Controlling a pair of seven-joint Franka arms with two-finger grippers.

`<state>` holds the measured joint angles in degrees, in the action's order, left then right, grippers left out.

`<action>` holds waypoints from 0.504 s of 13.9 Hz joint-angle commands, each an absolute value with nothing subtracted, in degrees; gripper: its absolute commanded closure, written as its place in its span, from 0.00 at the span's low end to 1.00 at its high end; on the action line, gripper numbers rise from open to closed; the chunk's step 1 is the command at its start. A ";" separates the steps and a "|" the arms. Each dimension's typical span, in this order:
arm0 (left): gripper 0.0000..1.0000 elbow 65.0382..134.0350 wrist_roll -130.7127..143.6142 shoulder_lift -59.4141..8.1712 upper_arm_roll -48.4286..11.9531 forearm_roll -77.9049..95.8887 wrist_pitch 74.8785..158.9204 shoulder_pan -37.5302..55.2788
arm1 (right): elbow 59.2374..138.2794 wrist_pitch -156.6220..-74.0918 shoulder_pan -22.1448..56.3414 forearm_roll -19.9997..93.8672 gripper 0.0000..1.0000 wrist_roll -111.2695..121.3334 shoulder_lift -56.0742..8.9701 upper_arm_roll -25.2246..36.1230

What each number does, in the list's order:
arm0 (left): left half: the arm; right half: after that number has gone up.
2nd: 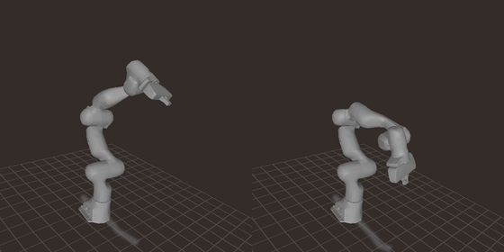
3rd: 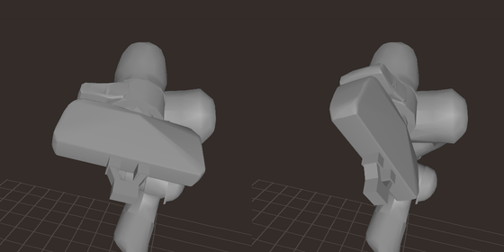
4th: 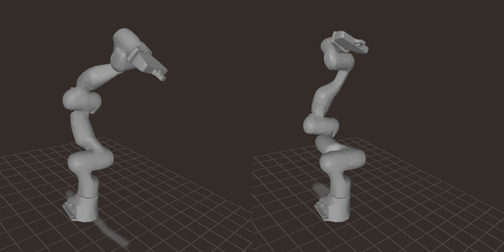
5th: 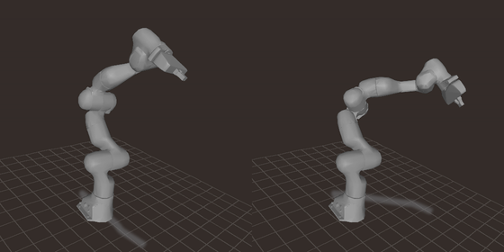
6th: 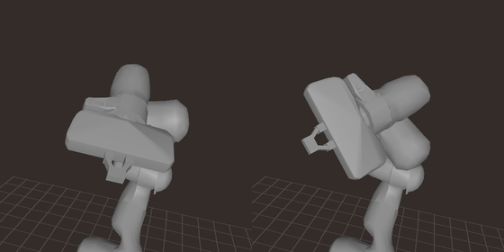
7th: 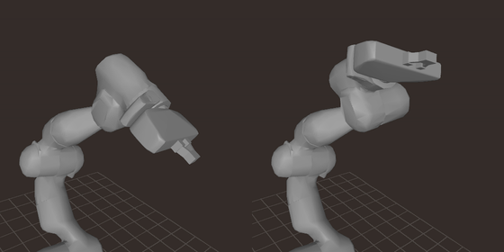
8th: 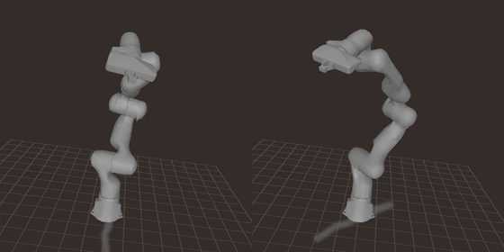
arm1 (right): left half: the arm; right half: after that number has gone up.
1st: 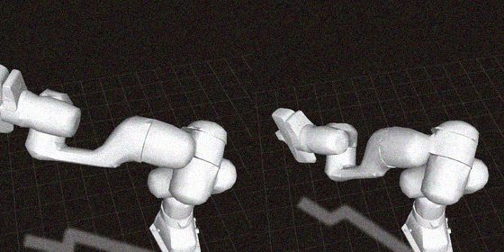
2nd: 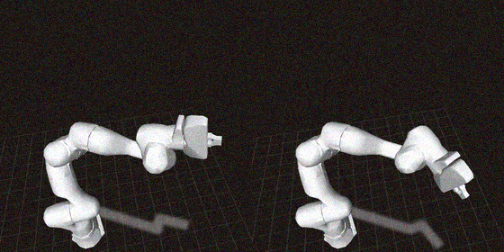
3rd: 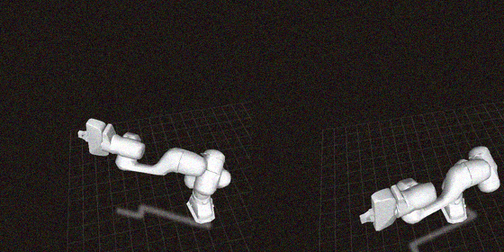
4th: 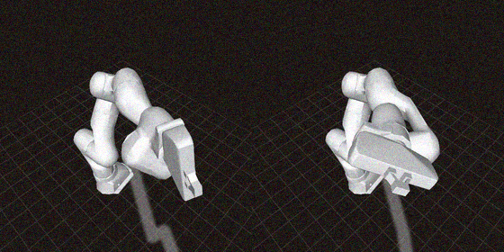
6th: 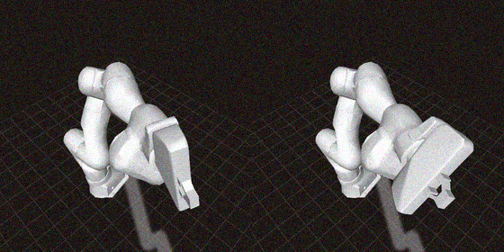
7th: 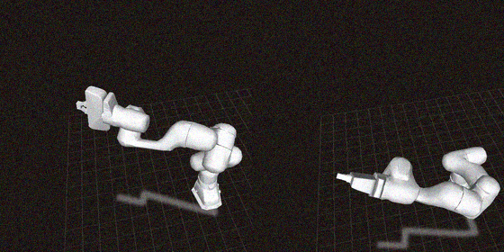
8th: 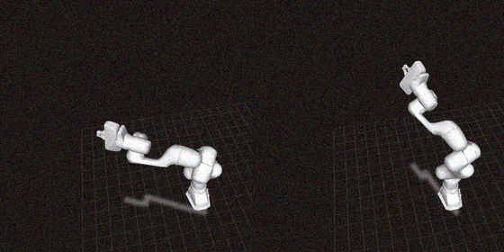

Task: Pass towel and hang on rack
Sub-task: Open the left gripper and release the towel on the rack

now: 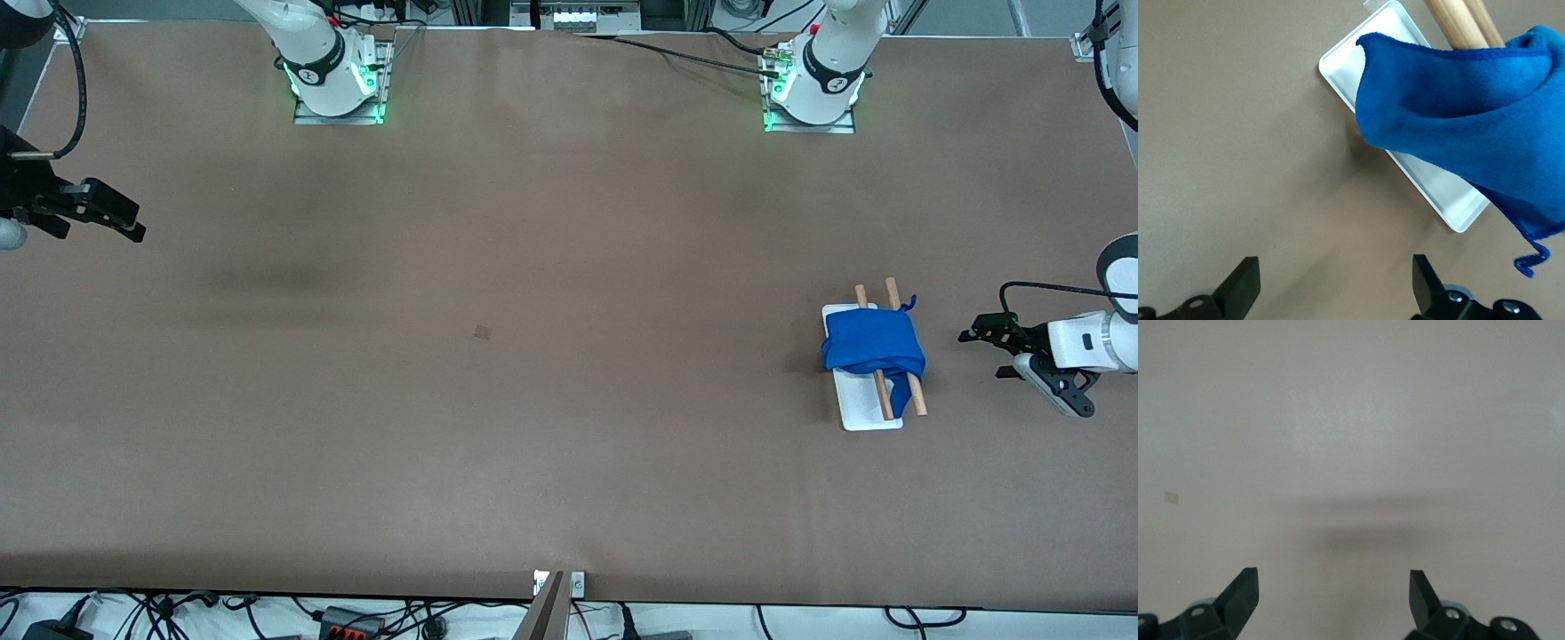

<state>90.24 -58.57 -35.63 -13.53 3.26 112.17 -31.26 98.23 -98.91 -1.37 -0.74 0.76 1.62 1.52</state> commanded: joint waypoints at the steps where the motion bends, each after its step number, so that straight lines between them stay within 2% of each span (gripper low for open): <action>1: 0.00 88.51 -59.68 -33.14 -14.24 3.96 107.07 -32.08 | 98.53 -98.79 -1.32 -0.53 0.00 0.88 2.02 1.41; 7: 0.00 84.56 -57.14 -26.12 -14.85 3.34 96.35 -31.73 | 97.82 -98.88 -0.71 -0.53 0.00 0.97 1.67 1.32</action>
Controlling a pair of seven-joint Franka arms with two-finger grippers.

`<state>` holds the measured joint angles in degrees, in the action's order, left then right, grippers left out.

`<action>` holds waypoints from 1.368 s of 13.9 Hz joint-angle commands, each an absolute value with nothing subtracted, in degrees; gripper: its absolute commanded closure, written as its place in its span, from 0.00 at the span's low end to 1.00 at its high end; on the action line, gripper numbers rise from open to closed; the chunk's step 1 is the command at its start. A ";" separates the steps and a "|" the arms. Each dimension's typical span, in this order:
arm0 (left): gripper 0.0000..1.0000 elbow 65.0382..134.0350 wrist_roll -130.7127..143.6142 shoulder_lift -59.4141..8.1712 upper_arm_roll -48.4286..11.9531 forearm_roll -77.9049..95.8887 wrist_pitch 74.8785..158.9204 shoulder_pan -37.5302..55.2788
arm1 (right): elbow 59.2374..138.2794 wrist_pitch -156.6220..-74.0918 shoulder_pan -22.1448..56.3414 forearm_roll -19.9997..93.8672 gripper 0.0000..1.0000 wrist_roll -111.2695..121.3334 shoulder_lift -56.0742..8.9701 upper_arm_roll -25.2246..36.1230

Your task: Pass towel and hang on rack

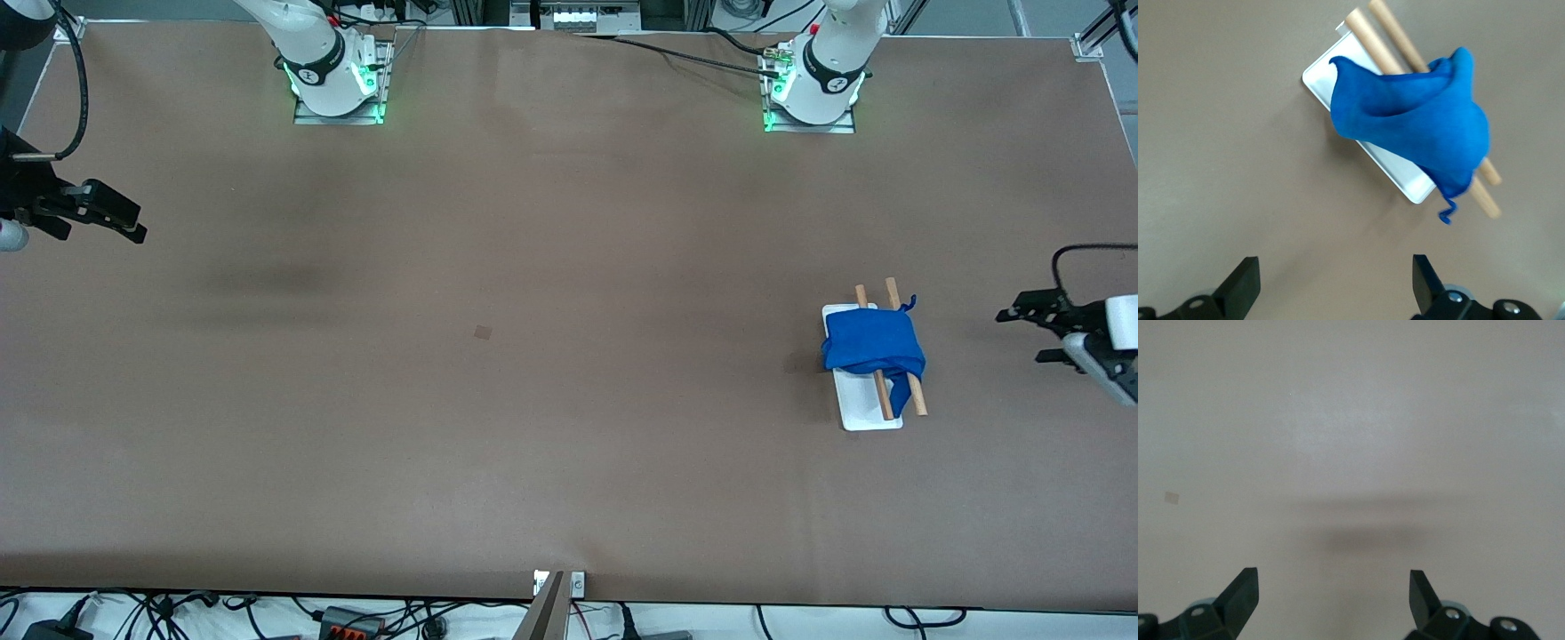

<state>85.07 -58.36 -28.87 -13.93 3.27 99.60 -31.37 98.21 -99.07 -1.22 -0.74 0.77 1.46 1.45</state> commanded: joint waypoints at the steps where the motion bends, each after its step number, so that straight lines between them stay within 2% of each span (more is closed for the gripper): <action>1: 0.00 83.25 -55.13 -25.41 -15.11 3.34 93.46 -31.29 | 97.82 -99.05 -0.36 -0.70 0.00 0.88 1.67 1.41; 5: 0.00 76.21 -48.36 -25.23 -15.12 1.68 83.86 -27.70 | 97.82 -99.05 -0.35 -0.88 0.00 0.97 1.58 1.49; 11: 0.00 75.50 -32.83 -20.23 -15.20 -1.22 79.64 -19.70 | 98.17 -98.53 -0.61 -0.53 0.00 0.88 1.06 1.49; 13: 0.00 78.81 -22.47 -15.15 -14.68 -2.02 80.67 -16.45 | 98.17 -98.79 -0.62 -0.70 0.00 0.88 0.97 1.58; 16: 0.00 91.81 -11.97 -5.39 -13.46 -1.32 90.41 -12.85 | 98.09 -98.88 -0.53 -0.88 0.00 0.88 0.97 1.58; 17: 0.00 93.41 -10.47 -3.80 -10.66 -0.19 90.53 -11.53 | 98.09 -98.88 -0.53 -0.88 0.00 0.88 0.97 1.58; 19: 0.00 97.19 -6.17 0.42 -8.79 2.19 90.53 -9.50 | 98.09 -98.96 -0.53 -0.88 0.00 0.88 1.05 1.58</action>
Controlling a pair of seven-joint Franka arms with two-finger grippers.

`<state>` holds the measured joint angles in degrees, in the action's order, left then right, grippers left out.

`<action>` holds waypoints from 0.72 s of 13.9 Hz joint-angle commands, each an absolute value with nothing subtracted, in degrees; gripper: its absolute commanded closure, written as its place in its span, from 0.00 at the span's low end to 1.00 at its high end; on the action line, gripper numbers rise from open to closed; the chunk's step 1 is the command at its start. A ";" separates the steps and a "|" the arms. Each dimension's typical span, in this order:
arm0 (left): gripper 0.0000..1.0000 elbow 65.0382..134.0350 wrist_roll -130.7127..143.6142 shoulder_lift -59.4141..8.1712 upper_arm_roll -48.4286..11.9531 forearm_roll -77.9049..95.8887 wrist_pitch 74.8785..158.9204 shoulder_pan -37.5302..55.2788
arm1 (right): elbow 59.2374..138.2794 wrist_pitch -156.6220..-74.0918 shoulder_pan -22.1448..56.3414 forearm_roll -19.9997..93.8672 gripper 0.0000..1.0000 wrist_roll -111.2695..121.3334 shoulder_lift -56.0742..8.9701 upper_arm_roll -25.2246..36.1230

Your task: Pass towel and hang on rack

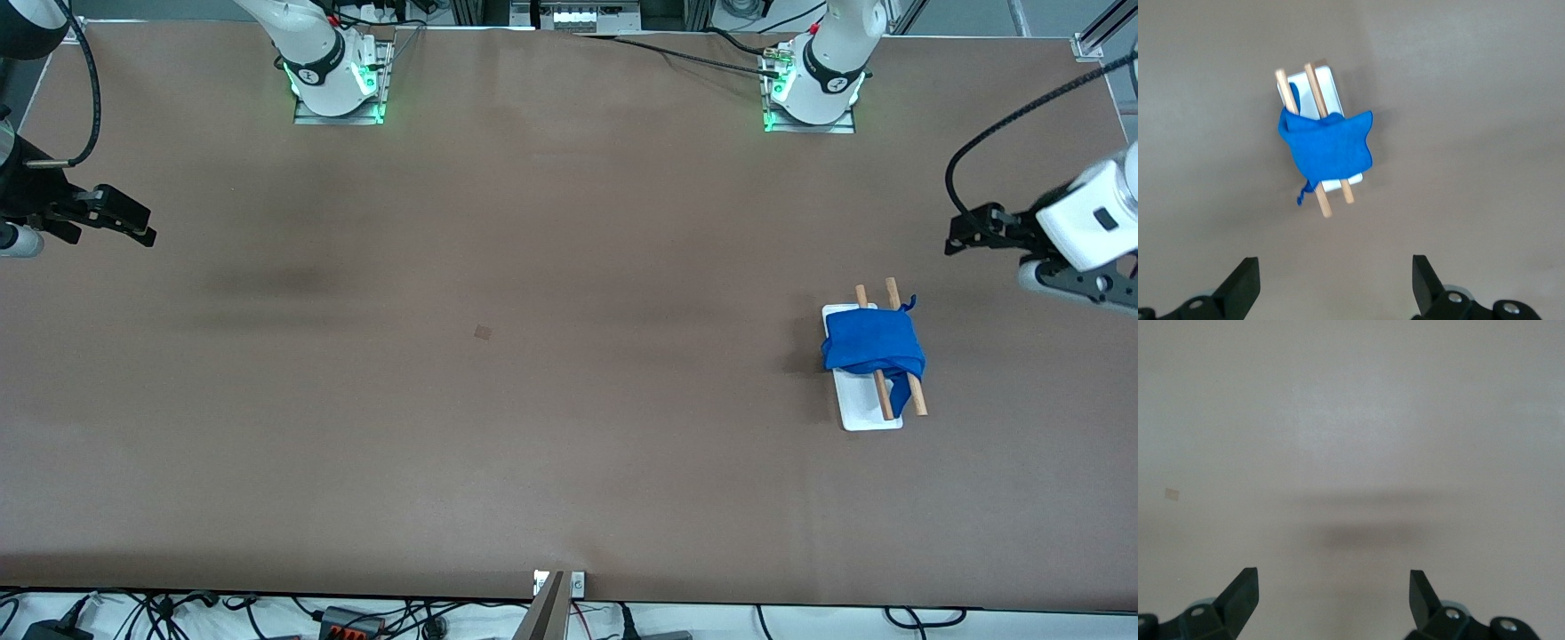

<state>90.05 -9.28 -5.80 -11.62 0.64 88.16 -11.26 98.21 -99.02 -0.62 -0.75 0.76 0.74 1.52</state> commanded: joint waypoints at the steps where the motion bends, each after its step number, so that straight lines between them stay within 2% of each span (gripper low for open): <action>1: 0.00 98.69 -3.98 1.57 -8.79 2.37 90.70 -9.23 | 98.09 -99.05 -0.53 -0.88 0.00 0.88 0.97 1.58; 5: 0.00 104.49 0.79 7.19 -8.79 1.67 94.22 -7.83 | 98.09 -99.05 -0.70 -0.70 0.00 0.88 0.97 1.58; 10: 0.00 104.77 0.97 7.47 -8.79 2.29 94.13 -5.98 | 97.82 -98.62 -0.70 -0.53 0.00 0.88 0.97 1.58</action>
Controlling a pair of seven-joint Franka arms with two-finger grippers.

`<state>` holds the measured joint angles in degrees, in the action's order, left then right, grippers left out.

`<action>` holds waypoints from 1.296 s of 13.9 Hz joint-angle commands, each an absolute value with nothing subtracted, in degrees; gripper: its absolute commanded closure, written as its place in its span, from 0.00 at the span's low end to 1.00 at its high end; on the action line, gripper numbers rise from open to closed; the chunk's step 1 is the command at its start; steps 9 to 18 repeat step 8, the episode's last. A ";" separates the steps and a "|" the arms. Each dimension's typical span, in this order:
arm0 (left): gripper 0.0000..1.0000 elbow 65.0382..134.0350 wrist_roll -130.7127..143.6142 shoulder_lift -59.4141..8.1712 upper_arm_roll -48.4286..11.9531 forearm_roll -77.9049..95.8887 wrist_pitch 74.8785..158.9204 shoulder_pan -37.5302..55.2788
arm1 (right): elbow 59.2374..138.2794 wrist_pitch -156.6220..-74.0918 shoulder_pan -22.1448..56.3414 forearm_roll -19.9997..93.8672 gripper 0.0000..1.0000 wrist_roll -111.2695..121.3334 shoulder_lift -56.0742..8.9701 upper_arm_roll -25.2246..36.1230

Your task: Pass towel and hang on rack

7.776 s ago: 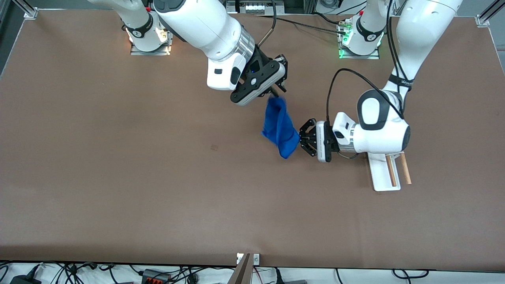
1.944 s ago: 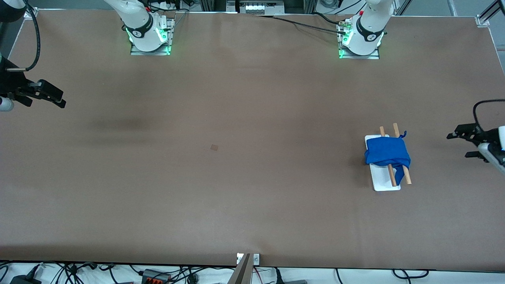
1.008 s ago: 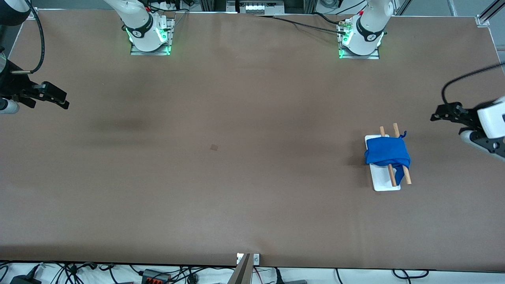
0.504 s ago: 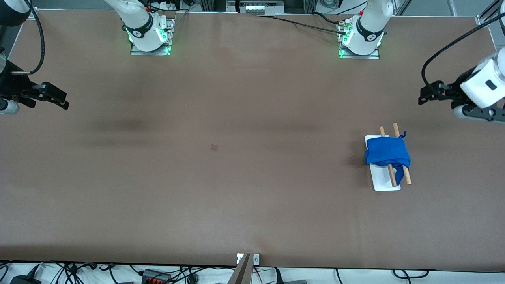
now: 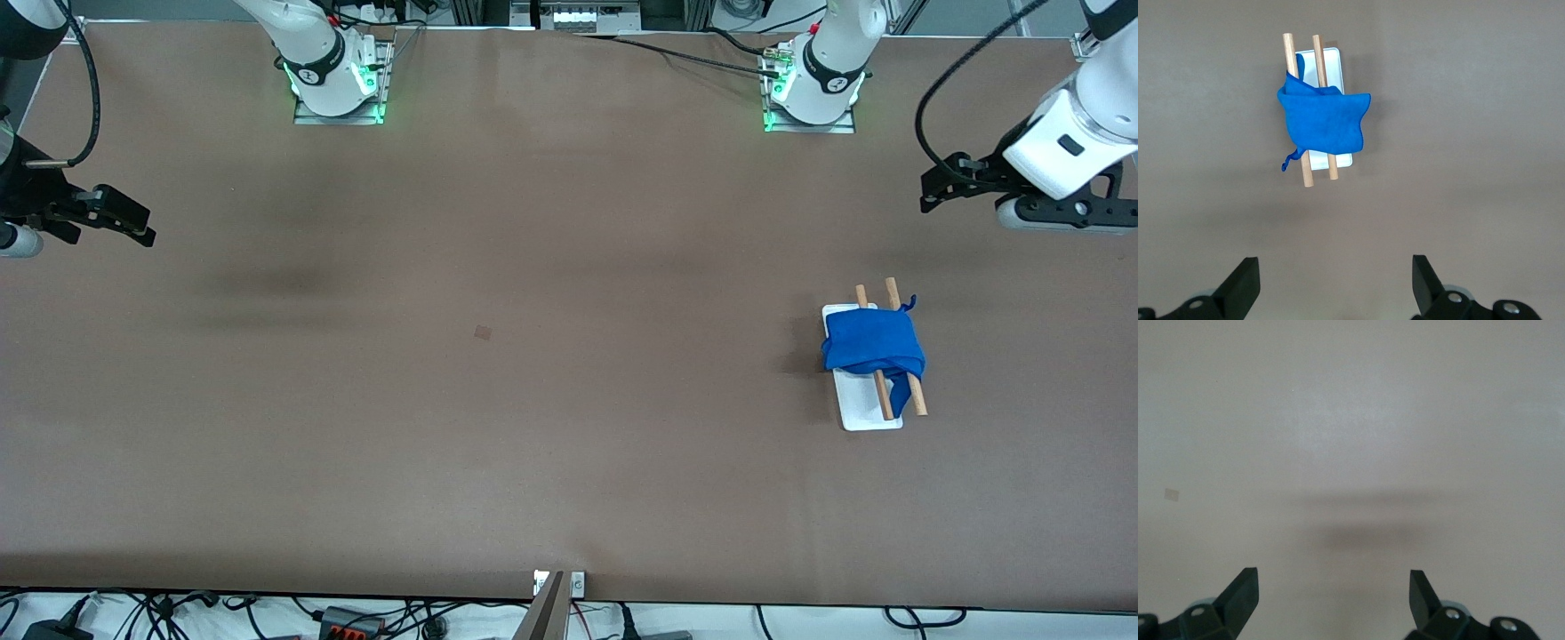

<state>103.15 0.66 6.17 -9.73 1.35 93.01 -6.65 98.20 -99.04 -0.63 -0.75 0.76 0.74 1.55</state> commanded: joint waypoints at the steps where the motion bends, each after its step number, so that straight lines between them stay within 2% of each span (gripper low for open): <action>1: 0.00 104.68 0.79 7.38 -8.88 2.29 94.13 -5.98 | 97.82 -98.44 -0.70 -0.53 0.00 0.88 0.97 1.58; 18: 0.00 104.50 1.14 7.38 -8.79 1.76 94.04 -5.98 | 97.65 -98.53 -0.53 -0.44 0.00 0.88 0.53 1.58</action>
